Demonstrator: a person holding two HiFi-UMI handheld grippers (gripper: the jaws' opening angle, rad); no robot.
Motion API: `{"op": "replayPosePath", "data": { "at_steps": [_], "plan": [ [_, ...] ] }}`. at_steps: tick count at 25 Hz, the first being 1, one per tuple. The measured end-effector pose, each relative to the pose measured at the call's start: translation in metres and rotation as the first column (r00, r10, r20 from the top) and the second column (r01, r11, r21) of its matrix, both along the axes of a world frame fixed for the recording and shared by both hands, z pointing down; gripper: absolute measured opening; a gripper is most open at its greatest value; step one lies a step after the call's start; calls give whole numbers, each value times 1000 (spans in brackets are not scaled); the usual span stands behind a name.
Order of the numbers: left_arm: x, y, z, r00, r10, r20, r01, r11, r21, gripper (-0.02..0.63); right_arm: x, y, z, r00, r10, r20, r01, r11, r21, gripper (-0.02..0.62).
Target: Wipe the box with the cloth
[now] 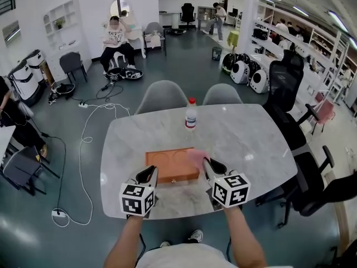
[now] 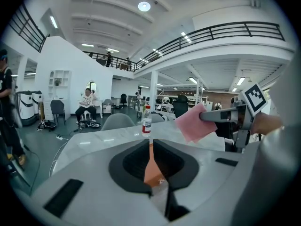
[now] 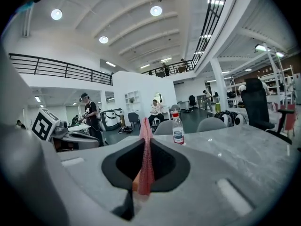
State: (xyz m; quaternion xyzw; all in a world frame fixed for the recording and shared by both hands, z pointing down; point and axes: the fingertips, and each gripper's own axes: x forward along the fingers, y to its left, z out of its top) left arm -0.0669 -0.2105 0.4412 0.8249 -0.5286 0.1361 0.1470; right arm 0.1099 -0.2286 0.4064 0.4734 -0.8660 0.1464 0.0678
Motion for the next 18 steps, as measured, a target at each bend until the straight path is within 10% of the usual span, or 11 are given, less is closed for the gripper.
{"op": "replayPosePath", "data": {
  "at_steps": [18],
  "plan": [
    [10, 4, 5, 1000, 15, -5, -15, 1000, 3, 29, 5, 6, 0, 1000, 7, -7, -7, 1000, 23, 17]
  ]
}}
